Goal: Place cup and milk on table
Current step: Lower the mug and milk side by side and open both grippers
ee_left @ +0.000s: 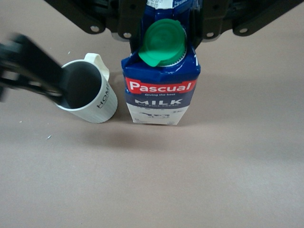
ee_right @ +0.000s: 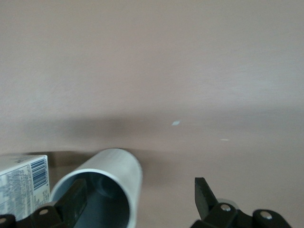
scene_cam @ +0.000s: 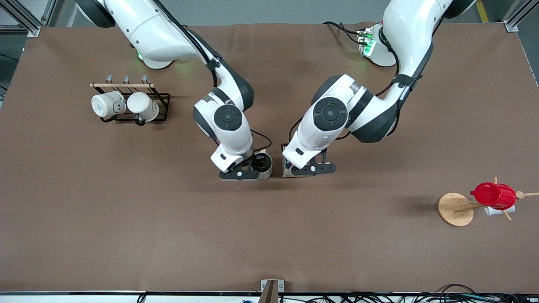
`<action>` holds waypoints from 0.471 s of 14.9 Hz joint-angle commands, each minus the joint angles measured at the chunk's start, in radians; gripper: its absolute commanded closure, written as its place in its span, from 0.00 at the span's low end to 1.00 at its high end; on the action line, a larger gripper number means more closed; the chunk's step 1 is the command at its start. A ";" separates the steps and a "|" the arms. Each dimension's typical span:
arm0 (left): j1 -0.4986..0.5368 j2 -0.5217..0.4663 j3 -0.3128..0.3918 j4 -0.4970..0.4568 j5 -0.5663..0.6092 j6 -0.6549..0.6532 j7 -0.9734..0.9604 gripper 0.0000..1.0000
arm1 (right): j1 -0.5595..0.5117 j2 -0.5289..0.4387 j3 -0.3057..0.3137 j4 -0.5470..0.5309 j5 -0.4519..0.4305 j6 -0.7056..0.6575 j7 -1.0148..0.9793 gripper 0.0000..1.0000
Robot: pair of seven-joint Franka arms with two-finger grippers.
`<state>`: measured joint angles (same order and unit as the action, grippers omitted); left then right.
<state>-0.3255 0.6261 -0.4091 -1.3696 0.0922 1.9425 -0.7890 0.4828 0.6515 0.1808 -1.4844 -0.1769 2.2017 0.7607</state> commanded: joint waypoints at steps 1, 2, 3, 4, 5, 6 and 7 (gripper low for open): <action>-0.024 0.032 0.007 0.029 0.021 0.033 -0.056 0.73 | -0.094 -0.172 0.017 -0.059 0.007 -0.164 -0.003 0.00; -0.029 0.035 0.012 0.029 0.023 0.039 -0.068 0.70 | -0.130 -0.222 0.017 -0.077 0.008 -0.203 -0.032 0.00; -0.035 0.046 0.018 0.029 0.027 0.047 -0.078 0.65 | -0.177 -0.274 0.017 -0.102 0.019 -0.226 -0.076 0.00; -0.041 0.050 0.021 0.029 0.027 0.059 -0.082 0.60 | -0.215 -0.318 0.010 -0.115 0.028 -0.247 -0.130 0.00; -0.046 0.058 0.024 0.029 0.027 0.073 -0.084 0.53 | -0.257 -0.354 0.003 -0.119 0.030 -0.279 -0.191 0.00; -0.056 0.060 0.029 0.029 0.029 0.076 -0.084 0.48 | -0.310 -0.383 0.003 -0.117 0.040 -0.310 -0.236 0.00; -0.060 0.061 0.038 0.029 0.027 0.076 -0.084 0.34 | -0.360 -0.415 0.003 -0.117 0.056 -0.329 -0.257 0.00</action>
<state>-0.3585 0.6740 -0.3948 -1.3670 0.0961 2.0148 -0.8500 0.2196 0.3297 0.1720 -1.5305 -0.1603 1.8882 0.5700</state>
